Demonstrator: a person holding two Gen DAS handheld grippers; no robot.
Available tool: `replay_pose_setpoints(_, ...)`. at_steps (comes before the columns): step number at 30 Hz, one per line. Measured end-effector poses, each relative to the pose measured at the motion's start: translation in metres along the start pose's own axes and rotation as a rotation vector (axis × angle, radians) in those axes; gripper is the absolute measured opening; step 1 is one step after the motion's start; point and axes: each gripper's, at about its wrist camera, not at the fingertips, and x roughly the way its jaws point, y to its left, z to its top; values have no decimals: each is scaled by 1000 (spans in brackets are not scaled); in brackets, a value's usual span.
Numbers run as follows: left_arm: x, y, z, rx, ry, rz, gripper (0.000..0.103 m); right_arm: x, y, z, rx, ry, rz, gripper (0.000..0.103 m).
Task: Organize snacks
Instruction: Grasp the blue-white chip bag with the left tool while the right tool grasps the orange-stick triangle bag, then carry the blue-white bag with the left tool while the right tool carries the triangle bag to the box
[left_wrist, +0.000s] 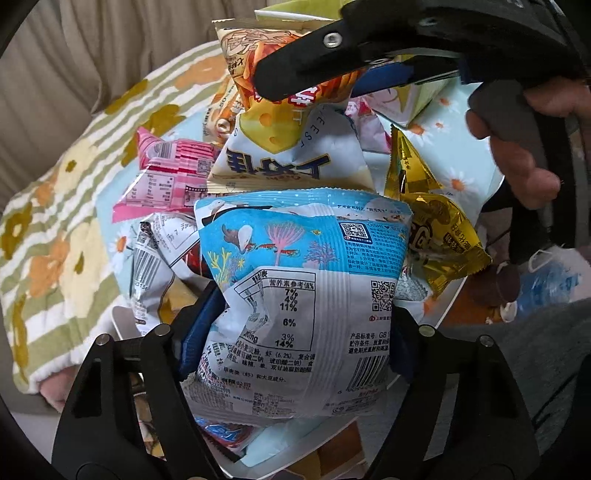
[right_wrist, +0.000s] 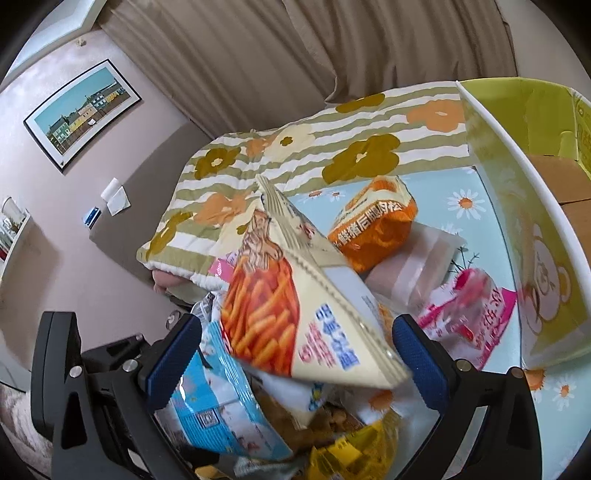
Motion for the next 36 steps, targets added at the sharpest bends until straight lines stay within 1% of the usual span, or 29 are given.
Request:
replay_pose_setpoints(4, -3, 2, 0, -23, -7, -25, 73, 2, 4, 0, -5, -1, -9, 102)
replay_pose_setpoints(6, -5, 5, 1, -44, -9, -42, 73, 3, 4, 0, -2, 5, -7, 92)
replay_pose_setpoints(7, -5, 6, 0, -54, -7, -45, 73, 4, 4, 0, -2, 11, -8, 88)
replay_pose_setpoints(8, -5, 7, 1, -66, -5, -47, 72, 5, 4, -1, -3, 23, -9, 80)
replay_pose_setpoints(9, -5, 8, 1, -71, -8, -51, 72, 6, 3, -1, -5, 29, -10, 75)
replay_pose_setpoints(10, -7, 9, 1, -79, -12, -56, 72, 6, 2, -1, -6, 32, -10, 74)
replay_pose_setpoints(13, -11, 10, 1, -96, -23, -63, 71, 4, 3, -4, -19, 35, -23, 62)
replay_pose_setpoints(14, -13, 11, 1, -99, -28, -63, 71, 3, 3, -3, -22, 40, -25, 54)
replay_pose_setpoints(18, -23, 11, 6, -114, -51, -55, 71, -6, 3, -2, -23, 23, -33, 49)
replay_pose_setpoints(23, -38, 16, 11, -145, -81, -61, 71, -27, 5, 7, -20, -29, -51, 48)
replay_pose_setpoints(26, -48, 20, 18, -175, -113, -62, 71, -40, 6, 15, -22, -61, -56, 48)
replay_pose_setpoints(32, -66, 22, 40, -203, -160, -27, 71, -73, -2, 38, -33, -132, -57, 48)
replay_pose_setpoints(35, -74, 20, 55, -223, -188, -10, 71, -90, -9, 46, -46, -155, -64, 48)
replay_pose_setpoints(36, -78, 18, 65, -233, -202, -1, 71, -98, -13, 51, -50, -165, -62, 48)
